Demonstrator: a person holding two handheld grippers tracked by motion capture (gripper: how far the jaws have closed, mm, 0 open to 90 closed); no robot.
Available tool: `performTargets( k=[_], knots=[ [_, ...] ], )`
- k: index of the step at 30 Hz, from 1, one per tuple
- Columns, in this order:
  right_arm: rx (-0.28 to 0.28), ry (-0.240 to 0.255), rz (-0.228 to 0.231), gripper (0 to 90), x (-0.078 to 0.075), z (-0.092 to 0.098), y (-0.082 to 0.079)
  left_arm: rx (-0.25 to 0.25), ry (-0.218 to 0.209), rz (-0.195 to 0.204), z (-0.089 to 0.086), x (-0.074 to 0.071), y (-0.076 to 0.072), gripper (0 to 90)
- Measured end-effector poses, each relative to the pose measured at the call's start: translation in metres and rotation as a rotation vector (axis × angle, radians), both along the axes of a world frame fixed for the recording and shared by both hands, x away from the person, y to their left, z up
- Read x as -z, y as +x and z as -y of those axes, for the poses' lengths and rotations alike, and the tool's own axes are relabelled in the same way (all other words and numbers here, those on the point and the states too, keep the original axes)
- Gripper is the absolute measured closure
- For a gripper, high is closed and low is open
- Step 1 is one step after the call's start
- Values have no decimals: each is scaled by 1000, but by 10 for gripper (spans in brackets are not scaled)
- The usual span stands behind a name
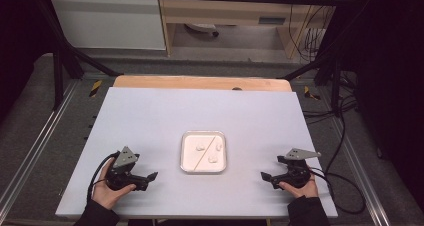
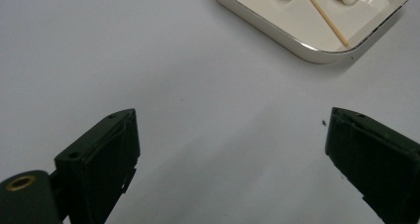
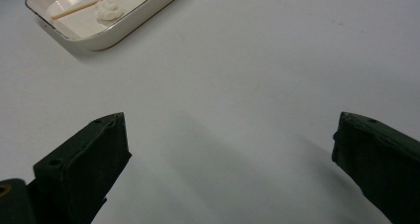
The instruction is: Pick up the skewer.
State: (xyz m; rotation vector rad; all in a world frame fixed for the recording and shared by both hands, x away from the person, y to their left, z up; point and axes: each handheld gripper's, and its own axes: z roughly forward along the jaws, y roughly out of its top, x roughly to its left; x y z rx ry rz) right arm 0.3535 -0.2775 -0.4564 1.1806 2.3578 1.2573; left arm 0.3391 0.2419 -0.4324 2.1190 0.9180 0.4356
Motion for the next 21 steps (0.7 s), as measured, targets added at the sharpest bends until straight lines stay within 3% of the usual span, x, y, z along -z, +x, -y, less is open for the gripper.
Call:
performTargets(
  k=[9, 21],
  knots=[
    [1, -9, 0, 16, 1, 0, 0, 6, 17, 2, 20, -10, 2, 70],
    [-3, -9, 1, 16, 1, -1, 0, 8, 7, -7, 49, -22, 9, 82]
  ],
)
